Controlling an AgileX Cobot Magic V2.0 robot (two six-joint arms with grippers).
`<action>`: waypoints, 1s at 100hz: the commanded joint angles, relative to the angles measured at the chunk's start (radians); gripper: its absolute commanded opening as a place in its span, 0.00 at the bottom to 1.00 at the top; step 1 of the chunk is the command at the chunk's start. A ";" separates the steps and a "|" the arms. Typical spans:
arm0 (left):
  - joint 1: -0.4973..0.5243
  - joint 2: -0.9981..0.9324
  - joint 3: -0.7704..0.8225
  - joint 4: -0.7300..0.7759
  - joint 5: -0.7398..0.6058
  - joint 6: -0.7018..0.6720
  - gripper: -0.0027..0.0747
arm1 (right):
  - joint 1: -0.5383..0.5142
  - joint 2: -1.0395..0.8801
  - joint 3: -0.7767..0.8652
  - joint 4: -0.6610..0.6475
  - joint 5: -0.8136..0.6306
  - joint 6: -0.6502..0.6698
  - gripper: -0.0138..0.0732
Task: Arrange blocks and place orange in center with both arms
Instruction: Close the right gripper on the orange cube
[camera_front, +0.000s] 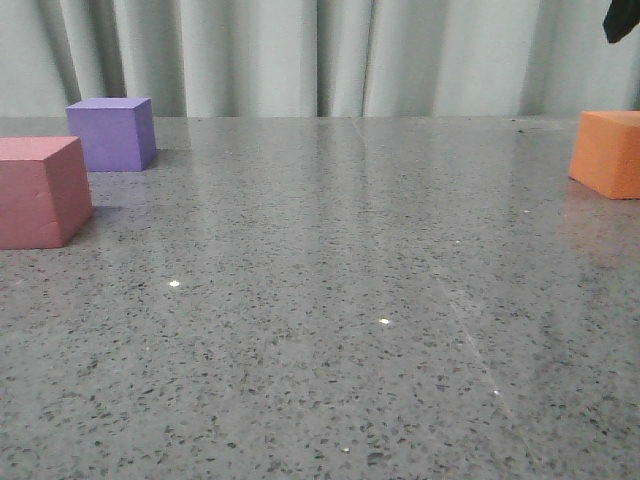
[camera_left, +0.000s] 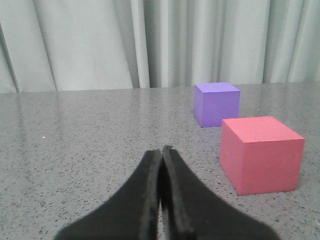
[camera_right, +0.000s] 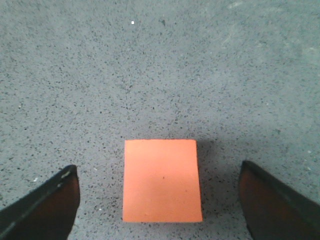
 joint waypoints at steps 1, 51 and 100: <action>0.004 -0.034 0.055 -0.008 -0.083 -0.002 0.02 | -0.008 0.013 -0.043 -0.013 -0.049 -0.014 0.89; 0.004 -0.034 0.055 -0.008 -0.083 -0.002 0.02 | -0.008 0.151 -0.043 -0.013 -0.062 -0.020 0.89; 0.004 -0.034 0.055 -0.008 -0.083 -0.002 0.02 | -0.008 0.195 -0.056 -0.013 -0.033 -0.020 0.60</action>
